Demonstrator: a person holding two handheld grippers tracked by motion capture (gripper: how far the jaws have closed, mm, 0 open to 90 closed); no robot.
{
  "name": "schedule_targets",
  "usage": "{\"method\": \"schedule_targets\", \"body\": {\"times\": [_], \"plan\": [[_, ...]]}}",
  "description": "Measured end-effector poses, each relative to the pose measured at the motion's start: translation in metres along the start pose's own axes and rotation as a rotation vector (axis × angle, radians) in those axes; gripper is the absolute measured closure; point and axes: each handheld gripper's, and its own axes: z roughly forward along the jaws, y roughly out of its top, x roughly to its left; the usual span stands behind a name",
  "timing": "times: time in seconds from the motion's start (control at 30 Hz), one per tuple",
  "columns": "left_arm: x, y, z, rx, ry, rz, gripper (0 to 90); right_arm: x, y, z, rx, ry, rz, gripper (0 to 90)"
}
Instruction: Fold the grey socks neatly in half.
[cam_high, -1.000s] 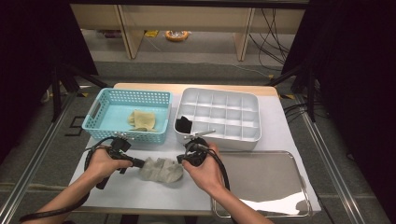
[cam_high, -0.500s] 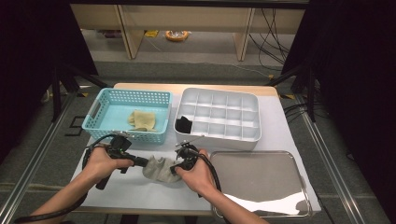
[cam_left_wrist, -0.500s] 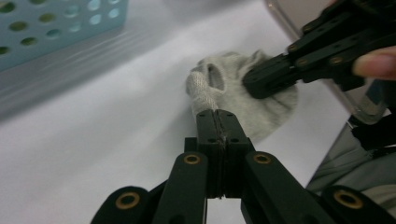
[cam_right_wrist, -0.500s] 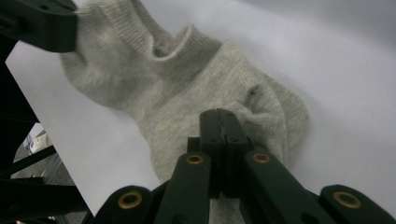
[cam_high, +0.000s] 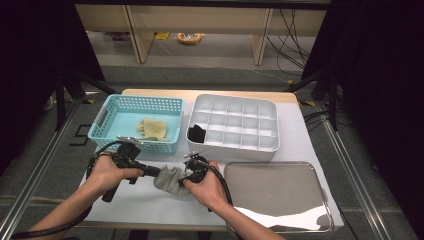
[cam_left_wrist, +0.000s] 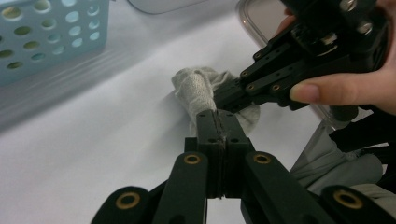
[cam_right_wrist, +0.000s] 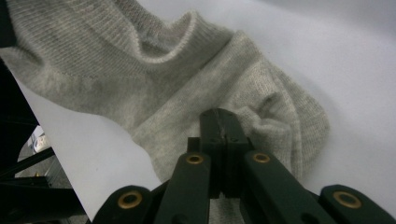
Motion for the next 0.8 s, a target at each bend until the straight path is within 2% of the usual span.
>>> {"method": "schedule_targets", "body": {"times": [0.03,0.07,0.1,0.13,0.17,0.2,0.23,0.33,0.37,0.43,0.53,0.57,0.6,0.63,0.67,0.73,0.77,0.8], "plan": [[-0.002,0.001,0.001,-0.003,0.003,-0.002,89.0,0.0,0.0,0.001,-0.001,0.002,0.0,90.0],[-0.002,0.002,0.001,-0.004,-0.011,0.002,89.1,0.0,0.0,0.001,-0.001,0.007,0.001,90.0],[-0.004,0.003,0.002,-0.011,-0.003,0.004,89.1,0.001,0.0,0.001,0.002,0.008,0.013,90.0],[-0.004,0.004,0.003,-0.01,-0.013,0.006,89.1,-0.001,0.001,0.003,-0.012,0.002,-0.017,90.0],[-0.007,0.005,0.005,-0.018,-0.011,0.005,89.2,-0.001,0.001,0.004,-0.015,0.002,-0.02,90.0],[-0.009,0.007,0.006,-0.011,0.001,0.008,89.3,0.002,0.0,0.003,0.005,0.006,0.034,90.0],[-0.011,0.008,0.008,-0.017,-0.013,0.016,89.2,0.002,0.0,0.004,0.006,0.01,0.04,90.0],[-0.019,0.012,0.018,-0.009,-0.019,0.035,89.3,0.001,0.0,0.003,0.003,0.025,0.06,89.5],[-0.022,0.013,0.024,-0.007,-0.04,0.04,89.3,-0.001,0.0,0.002,-0.002,0.029,0.054,88.7],[-0.027,0.013,0.029,-0.001,-0.035,0.044,89.3,-0.002,-0.001,-0.004,0.001,0.047,0.08,86.6],[-0.032,0.013,0.039,0.02,-0.038,0.062,89.3,-0.011,0.001,-0.019,-0.048,0.055,0.078,84.4],[-0.033,0.012,0.042,0.016,-0.046,0.063,89.3,-0.013,0.002,-0.025,-0.055,0.054,0.1,83.9],[-0.036,0.011,0.046,0.028,-0.031,0.075,89.3,-0.017,0.003,-0.03,-0.07,0.059,0.108,83.5],[-0.037,0.01,0.051,0.03,-0.04,0.075,89.3,-0.022,0.004,-0.037,-0.087,0.063,0.126,82.8],[-0.038,0.009,0.053,0.044,-0.03,0.077,89.3,-0.024,0.006,-0.041,-0.109,0.05,0.126,82.2],[-0.041,0.006,0.061,0.052,-0.033,0.084,89.3,-0.027,0.008,-0.05,-0.117,0.074,0.168,80.9],[-0.042,0.005,0.064,0.055,-0.041,0.09,89.3,-0.029,0.009,-0.052,-0.124,0.081,0.178,80.0],[-0.044,0.004,0.068,0.068,-0.029,0.097,89.3,-0.03,0.01,-0.054,-0.131,0.084,0.177,79.4]]}}
